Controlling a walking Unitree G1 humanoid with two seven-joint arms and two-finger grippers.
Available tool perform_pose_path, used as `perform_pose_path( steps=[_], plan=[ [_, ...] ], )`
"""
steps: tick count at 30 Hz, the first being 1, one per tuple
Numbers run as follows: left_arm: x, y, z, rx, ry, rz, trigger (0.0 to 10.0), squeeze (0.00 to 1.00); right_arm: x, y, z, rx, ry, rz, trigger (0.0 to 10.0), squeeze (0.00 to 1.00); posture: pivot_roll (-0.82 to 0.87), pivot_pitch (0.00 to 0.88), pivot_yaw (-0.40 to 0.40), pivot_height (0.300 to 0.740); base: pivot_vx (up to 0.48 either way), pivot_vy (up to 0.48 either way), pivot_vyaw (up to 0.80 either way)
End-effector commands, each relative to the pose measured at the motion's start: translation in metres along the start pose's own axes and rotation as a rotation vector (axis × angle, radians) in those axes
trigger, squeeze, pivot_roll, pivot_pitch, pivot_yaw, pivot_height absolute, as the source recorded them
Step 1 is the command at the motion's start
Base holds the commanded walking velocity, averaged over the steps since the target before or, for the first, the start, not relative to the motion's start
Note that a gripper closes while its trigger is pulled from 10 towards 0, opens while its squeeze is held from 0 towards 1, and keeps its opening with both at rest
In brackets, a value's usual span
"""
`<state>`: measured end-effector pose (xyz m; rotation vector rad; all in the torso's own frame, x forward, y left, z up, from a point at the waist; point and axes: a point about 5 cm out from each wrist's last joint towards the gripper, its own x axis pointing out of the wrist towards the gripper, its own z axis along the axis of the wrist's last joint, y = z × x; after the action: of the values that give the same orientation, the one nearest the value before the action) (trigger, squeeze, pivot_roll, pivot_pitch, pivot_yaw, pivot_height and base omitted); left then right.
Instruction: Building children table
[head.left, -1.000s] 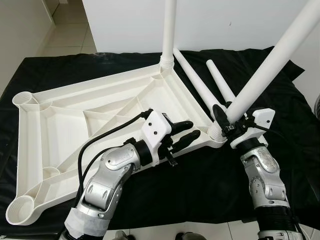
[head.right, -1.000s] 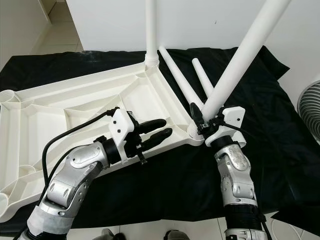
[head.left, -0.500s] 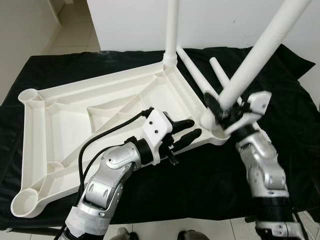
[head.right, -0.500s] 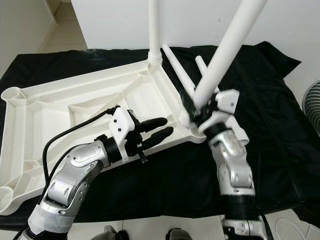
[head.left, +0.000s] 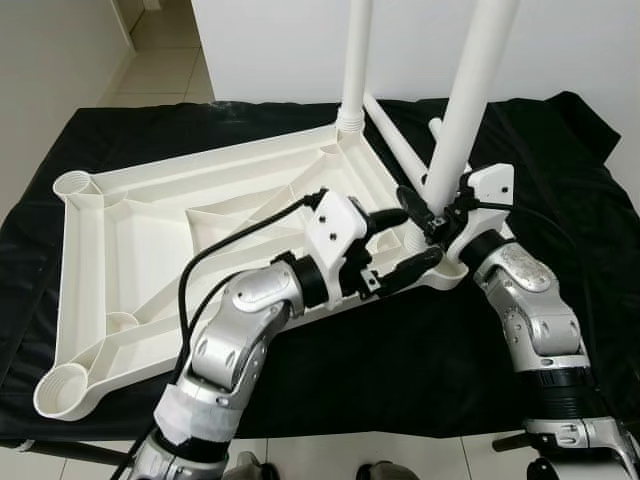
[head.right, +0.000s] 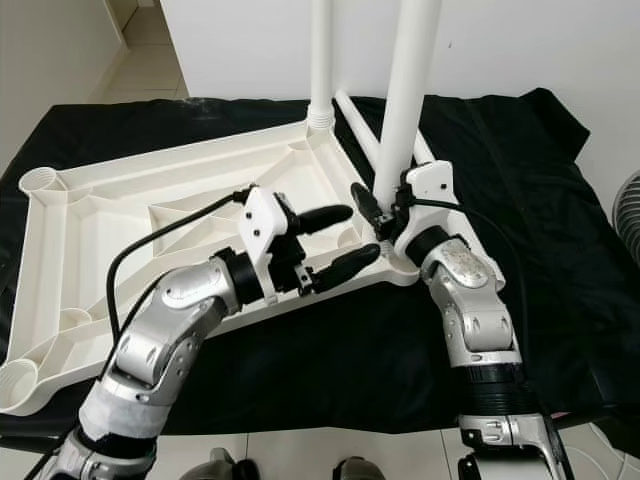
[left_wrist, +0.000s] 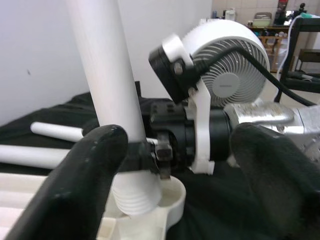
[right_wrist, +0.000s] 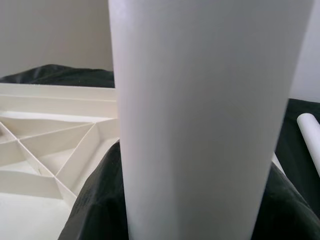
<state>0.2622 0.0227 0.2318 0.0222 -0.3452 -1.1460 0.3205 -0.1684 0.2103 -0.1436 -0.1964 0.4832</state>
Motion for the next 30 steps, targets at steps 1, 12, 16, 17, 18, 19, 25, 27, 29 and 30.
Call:
perform_pose_path(
  steps=[1, 12, 16, 17, 18, 19, 25, 27, 29, 30],
  plan=[
    [0.003, 0.007, 0.0, -0.014, 0.007, 0.08, 10.0, 1.0, 0.006, 0.004, 0.004, -0.029, -0.012, 0.04, 10.0, 0.0, -0.11, 0.051, 0.034, 0.74, 0.0, 0.0, 0.0],
    [0.008, 0.057, 0.019, -0.082, 0.0, 0.333, 10.0, 0.0, 0.004, 0.019, 0.002, -0.023, -0.016, 0.227, 10.0, 0.0, -0.1, 0.024, 0.025, 0.74, 0.0, 0.0, 0.0],
    [0.006, 0.068, 0.021, -0.101, 0.01, 0.373, 10.0, 0.0, 0.001, 0.022, 0.001, -0.014, -0.005, 0.288, 10.0, 0.0, -0.1, 0.009, 0.025, 0.74, 0.0, 0.0, 0.0],
    [0.005, 0.069, 0.023, -0.107, 0.009, 0.373, 10.0, 0.0, 0.0, 0.024, 0.0, -0.016, 0.003, 0.314, 10.0, 0.0, -0.1, 0.009, 0.025, 0.74, 0.0, 0.0, 0.0],
    [0.006, 0.07, 0.027, -0.116, -0.006, 0.36, 10.0, 0.0, -0.002, 0.025, -0.002, -0.019, 0.017, 0.343, 10.0, 0.0, -0.1, 0.003, 0.029, 0.74, 0.0, 0.0, 0.0],
    [0.006, 0.07, 0.027, -0.116, -0.006, 0.36, 10.0, 0.0, -0.002, 0.025, -0.002, -0.019, 0.017, 0.343, 10.0, 0.0, -0.1, 0.003, 0.029, 0.74, 0.0, 0.0, 0.0],
    [0.011, 0.07, 0.038, -0.176, -0.045, 0.307, 10.0, 0.0, -0.007, 0.026, -0.01, -0.041, 0.069, 0.426, 10.0, 0.0, -0.09, 0.008, 0.035, 0.74, 0.0, 0.0, 0.0],
    [0.013, 0.07, 0.041, -0.195, -0.056, 0.289, 10.0, 0.0, -0.009, 0.026, -0.013, -0.047, 0.084, 0.447, 10.0, 0.0, -0.1, 0.009, 0.039, 0.74, 0.0, 0.0, 0.0],
    [0.014, 0.07, 0.044, -0.207, -0.063, 0.275, 10.0, 0.0, -0.01, 0.026, -0.014, -0.053, 0.094, 0.458, 10.0, 0.0, -0.1, 0.014, 0.04, 0.74, 0.0, 0.0, 0.0],
    [0.015, 0.069, 0.047, -0.22, -0.071, 0.25, 10.0, 0.0, -0.01, 0.024, -0.015, -0.059, 0.101, 0.461, 10.0, 0.0, -0.1, 0.015, 0.042, 0.74, 0.0, 0.0, 0.0]
  ],
)
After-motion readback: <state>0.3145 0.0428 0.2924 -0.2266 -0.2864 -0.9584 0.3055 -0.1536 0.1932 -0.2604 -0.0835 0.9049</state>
